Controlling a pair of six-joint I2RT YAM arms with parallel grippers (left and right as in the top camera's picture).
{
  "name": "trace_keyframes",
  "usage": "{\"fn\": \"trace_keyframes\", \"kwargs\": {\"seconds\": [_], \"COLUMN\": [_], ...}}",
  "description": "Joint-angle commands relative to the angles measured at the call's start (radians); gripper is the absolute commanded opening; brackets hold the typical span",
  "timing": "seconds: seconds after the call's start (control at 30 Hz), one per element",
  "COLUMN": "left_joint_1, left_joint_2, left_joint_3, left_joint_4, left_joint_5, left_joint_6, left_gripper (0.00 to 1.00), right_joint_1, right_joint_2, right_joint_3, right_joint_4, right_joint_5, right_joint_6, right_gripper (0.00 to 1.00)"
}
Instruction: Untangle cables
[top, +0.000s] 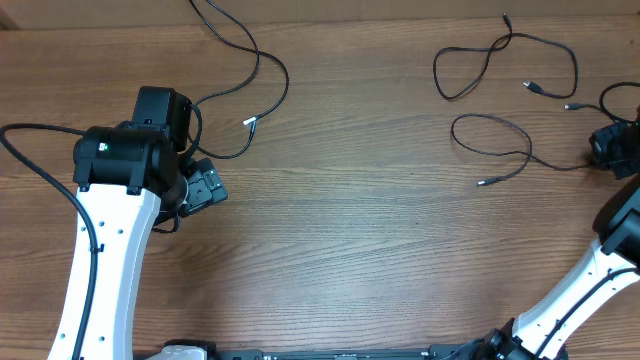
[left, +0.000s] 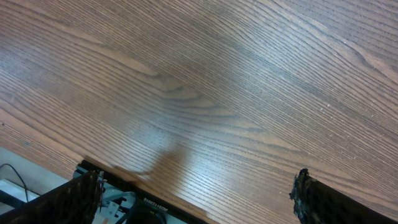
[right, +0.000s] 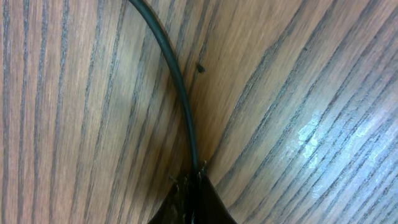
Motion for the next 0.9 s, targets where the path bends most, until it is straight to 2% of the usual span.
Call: {"fn": "trace_keyframes", "kwargs": {"seconds": [0.0,0.03,0.13,0.27,0.3,0.5,0.6,0.67,0.77,0.87], "left_joint_1": [-0.006,-0.006,-0.006,-0.006,-0.006,-0.006,-0.006,-0.006,-0.006,-0.006], "left_joint_2": [0.002,0.002,0.002,0.002,0.002,0.002,0.002,0.002,0.002,0.002], "left_joint_3": [-0.002,-0.002,-0.002,-0.002,-0.002,-0.002,-0.002,-0.002,-0.002,-0.002], "left_joint_4": [0.001,0.001,0.001,0.001,0.001,0.001,0.001,0.001,0.001,0.001], "left_joint_5": [-0.021,-0.021,-0.021,-0.021,-0.021,-0.021,-0.021,-0.021,-0.021,-0.021], "left_joint_6": [-0.016,-0.016,-0.016,-0.016,-0.016,-0.016,-0.016,-0.016,-0.016,-0.016], "left_gripper": [1.00,1.00,1.00,1.00,1.00,1.00,1.00,0.99,0.99,0.99], "right_joint_1": [0.005,0.005,0.005,0.003,0.002,0.000,0.002,0.007,0.021,0.044], "right_joint_2": [0.028,0.028,0.027,0.025,0.023,-0.031,-0.084,-0.113,-0.133,-0.133], "right_joint_3": [-0.032,-0.032,-0.032,-0.016,-0.005,0.067,0.071,0.071,0.071,0.057], "right_joint_4": [0.003,0.002,-0.013,-0.050,-0.063,-0.159,-0.182,-0.187,-0.238,-0.307], "right_joint_5": [-0.032,-0.032,-0.034,-0.056,-0.070,-0.093,-0.187,-0.291,-0.381,-0.387], "right_joint_6": [-0.022,-0.028,-0.026,-0.026,-0.026,-0.026,-0.032,-0.091,-0.151,-0.171], "right_gripper": [0.04,0.06,0.20,0.75,0.80,0.81,0.81,0.82,0.85,0.95]}}
